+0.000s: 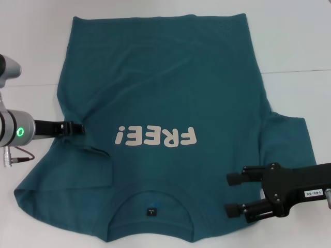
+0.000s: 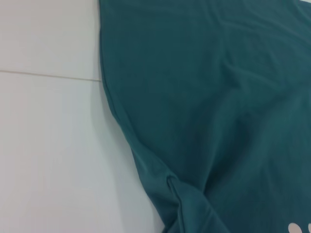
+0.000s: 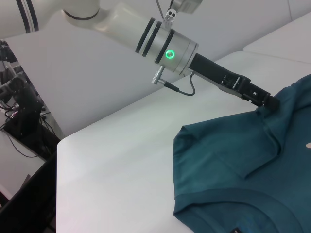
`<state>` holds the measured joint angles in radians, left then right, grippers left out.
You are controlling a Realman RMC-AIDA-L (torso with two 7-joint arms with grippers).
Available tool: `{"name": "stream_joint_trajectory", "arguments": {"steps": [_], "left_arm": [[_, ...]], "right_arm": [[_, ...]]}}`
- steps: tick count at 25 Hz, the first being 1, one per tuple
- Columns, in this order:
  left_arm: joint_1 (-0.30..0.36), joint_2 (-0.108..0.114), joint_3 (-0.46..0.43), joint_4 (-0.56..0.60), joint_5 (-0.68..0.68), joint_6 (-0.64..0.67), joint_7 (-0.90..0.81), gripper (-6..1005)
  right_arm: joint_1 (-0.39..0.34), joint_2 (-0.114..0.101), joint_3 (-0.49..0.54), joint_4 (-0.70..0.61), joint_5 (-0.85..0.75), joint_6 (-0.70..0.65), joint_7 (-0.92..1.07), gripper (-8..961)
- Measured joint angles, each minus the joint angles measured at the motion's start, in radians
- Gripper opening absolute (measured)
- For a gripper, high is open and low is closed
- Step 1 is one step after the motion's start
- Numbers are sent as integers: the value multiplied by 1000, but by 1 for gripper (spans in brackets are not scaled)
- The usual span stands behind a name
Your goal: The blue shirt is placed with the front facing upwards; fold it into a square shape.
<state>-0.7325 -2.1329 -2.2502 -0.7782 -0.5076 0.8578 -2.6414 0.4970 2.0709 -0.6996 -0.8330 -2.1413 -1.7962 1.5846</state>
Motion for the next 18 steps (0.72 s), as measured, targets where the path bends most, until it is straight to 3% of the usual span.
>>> {"name": "stream_joint_trajectory", "arguments": {"steps": [9,18], "left_arm": [[1,3,22,2,-8,11,10,569],[-8,-2,21,-15,-30,17,11,217]], "right_arm": [[-2,0,0,0,-4,0,0,917],[-3,0,0,0,-11,0,10,917]]}}
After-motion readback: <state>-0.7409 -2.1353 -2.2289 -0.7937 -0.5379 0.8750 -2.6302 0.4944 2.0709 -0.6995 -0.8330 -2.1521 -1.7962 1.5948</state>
